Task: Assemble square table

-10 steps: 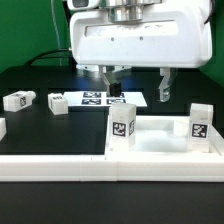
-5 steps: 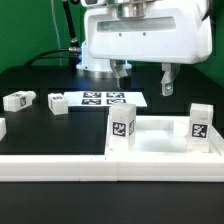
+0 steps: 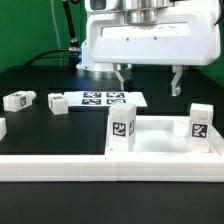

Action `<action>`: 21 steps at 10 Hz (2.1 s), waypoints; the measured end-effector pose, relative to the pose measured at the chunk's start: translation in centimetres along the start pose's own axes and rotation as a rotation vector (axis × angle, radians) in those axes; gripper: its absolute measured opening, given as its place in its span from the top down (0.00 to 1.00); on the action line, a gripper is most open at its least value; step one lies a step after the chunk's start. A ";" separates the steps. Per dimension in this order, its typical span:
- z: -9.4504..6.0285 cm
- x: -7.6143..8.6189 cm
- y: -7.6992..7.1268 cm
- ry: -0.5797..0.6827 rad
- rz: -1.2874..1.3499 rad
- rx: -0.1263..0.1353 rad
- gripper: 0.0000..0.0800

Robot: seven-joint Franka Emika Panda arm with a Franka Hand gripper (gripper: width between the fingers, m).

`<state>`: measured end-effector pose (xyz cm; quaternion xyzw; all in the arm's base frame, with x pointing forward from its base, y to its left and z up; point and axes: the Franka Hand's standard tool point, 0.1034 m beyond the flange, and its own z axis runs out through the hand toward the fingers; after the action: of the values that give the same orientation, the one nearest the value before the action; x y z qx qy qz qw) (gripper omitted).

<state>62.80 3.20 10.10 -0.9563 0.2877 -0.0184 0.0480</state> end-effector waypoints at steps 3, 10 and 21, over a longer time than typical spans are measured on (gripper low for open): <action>0.8 -1.7 2.0 -0.014 0.020 -0.006 0.19; 1.8 -3.5 1.1 -0.037 0.556 0.066 0.19; 5.3 -7.7 3.7 -0.045 1.057 0.088 0.19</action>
Offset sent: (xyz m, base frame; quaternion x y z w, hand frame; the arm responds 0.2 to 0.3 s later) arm -0.0160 -0.0025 0.0164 0.0179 -0.0053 0.2689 0.9630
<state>54.64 4.80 4.41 -0.6781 0.7284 0.0167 0.0969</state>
